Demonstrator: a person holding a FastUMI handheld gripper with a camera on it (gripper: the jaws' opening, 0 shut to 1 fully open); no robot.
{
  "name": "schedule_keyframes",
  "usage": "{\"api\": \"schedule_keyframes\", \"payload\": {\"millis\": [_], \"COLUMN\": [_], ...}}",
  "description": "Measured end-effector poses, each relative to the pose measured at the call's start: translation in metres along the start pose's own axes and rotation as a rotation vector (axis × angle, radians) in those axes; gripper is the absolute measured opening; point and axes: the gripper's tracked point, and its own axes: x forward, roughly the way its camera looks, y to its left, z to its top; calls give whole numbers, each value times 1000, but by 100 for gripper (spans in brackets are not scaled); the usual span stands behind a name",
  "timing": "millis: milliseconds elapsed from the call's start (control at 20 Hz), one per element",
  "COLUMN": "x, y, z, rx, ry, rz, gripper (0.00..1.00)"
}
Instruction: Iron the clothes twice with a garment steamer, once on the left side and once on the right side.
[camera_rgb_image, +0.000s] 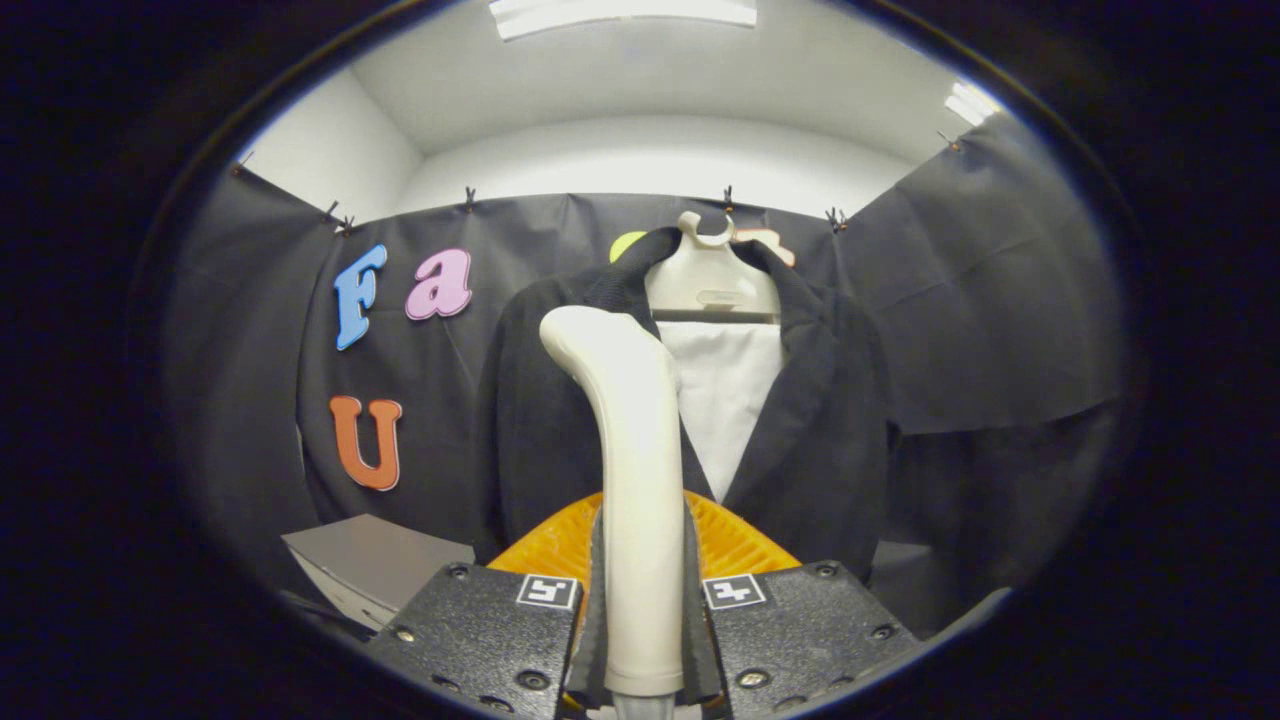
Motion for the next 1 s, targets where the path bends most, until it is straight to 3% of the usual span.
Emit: {"api": "schedule_keyframes", "payload": {"millis": [1000], "x": [-46], "y": [-32], "z": [-100], "rx": [-86], "ry": [198], "rz": [-41], "gripper": [33]}}
